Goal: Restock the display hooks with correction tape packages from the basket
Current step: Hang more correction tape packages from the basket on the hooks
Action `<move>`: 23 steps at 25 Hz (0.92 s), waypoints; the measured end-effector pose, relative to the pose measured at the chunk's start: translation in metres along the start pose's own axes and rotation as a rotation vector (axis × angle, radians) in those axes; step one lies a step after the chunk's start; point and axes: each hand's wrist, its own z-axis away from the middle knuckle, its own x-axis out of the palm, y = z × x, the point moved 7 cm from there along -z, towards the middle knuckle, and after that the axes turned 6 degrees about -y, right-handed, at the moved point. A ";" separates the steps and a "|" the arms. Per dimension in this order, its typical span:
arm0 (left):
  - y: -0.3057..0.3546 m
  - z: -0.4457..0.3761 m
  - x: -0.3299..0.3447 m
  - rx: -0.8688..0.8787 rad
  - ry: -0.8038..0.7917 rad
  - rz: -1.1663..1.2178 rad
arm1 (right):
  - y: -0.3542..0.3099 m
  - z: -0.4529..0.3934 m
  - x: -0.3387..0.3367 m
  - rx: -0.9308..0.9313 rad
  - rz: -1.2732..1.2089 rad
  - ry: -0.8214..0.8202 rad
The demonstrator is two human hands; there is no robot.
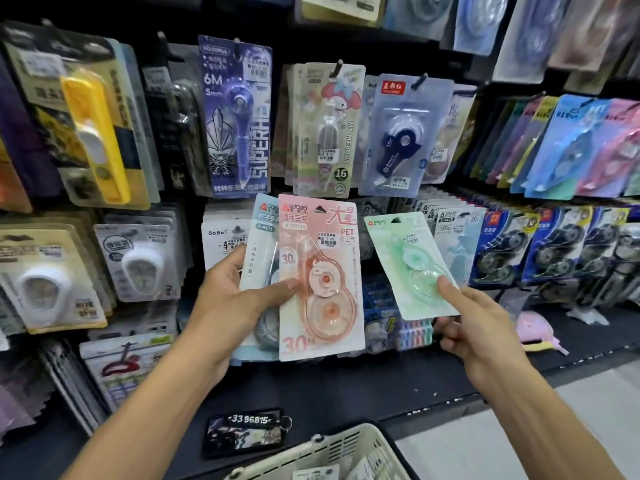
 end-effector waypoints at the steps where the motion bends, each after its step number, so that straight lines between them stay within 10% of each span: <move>1: -0.002 -0.001 0.003 0.000 0.003 0.009 | 0.007 0.001 0.002 0.036 -0.015 -0.018; 9: -0.018 -0.009 0.042 -0.027 -0.006 0.034 | 0.024 0.031 0.080 -0.059 0.107 -0.497; 23: -0.014 -0.016 0.032 -0.034 0.111 0.051 | -0.009 -0.009 0.014 -0.063 0.073 -0.056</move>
